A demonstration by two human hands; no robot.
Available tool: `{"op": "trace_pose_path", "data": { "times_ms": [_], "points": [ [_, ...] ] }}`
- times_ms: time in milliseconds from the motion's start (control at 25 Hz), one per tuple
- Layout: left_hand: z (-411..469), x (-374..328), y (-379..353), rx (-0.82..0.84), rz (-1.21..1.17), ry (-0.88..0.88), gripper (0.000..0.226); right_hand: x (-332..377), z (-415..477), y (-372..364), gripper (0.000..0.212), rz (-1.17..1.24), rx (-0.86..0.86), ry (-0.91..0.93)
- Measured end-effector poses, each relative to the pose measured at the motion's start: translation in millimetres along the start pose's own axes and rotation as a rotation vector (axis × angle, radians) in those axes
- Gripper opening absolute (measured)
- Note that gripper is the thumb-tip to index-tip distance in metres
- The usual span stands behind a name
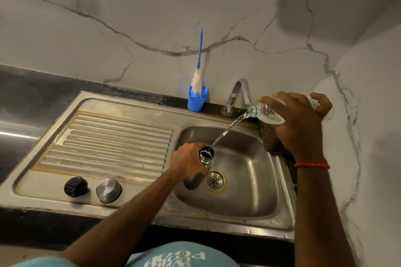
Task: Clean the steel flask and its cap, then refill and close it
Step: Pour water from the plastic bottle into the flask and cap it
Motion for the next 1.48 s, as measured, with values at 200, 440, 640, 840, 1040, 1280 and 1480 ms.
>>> {"op": "trace_pose_path", "data": {
  "times_ms": [200, 440, 640, 840, 1040, 1280, 1480],
  "points": [
    [-1.7, 0.4, -2.4, 0.007, 0.012, -0.014, 0.061, -0.2, -1.8, 3.3, 0.057, -0.012, 0.006, -0.004],
    [-1.1, 1.6, -6.5, 0.013, 0.045, -0.032, 0.055, 0.4, -3.8, 5.7, 0.057, -0.023, -0.006, -0.004],
    [-1.2, 5.4, -9.9, 0.015, 0.058, -0.033, 0.052, -1.6, -5.7, 7.5, 0.06, -0.024, -0.008, -0.008],
    [-2.1, 6.8, -12.9, 0.021, 0.068, -0.048, 0.057, -1.6, -5.8, 10.1, 0.059, -0.017, -0.01, -0.005],
    [-2.8, 7.1, -16.7, 0.026, 0.062, -0.065, 0.059, -2.4, -7.0, 12.8, 0.049, -0.016, -0.016, -0.005],
    [-5.3, 5.3, -17.9, 0.033, 0.071, -0.055, 0.057, -4.5, -9.6, 19.6, 0.049, -0.016, -0.05, -0.017],
    [-9.5, 4.9, -19.0, 0.038, 0.083, -0.066, 0.059, -6.5, -12.6, 24.2, 0.05, -0.014, -0.079, -0.014]
  ]
}}
Point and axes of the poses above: each hand's wrist, its own z-axis towards the middle knuckle, its own y-axis out of the back of the hand, x = y × z, the point moved 8 cm from there along z, towards the middle knuckle, and after that the axes turned 10 degrees about y, right-handed, at the moved point
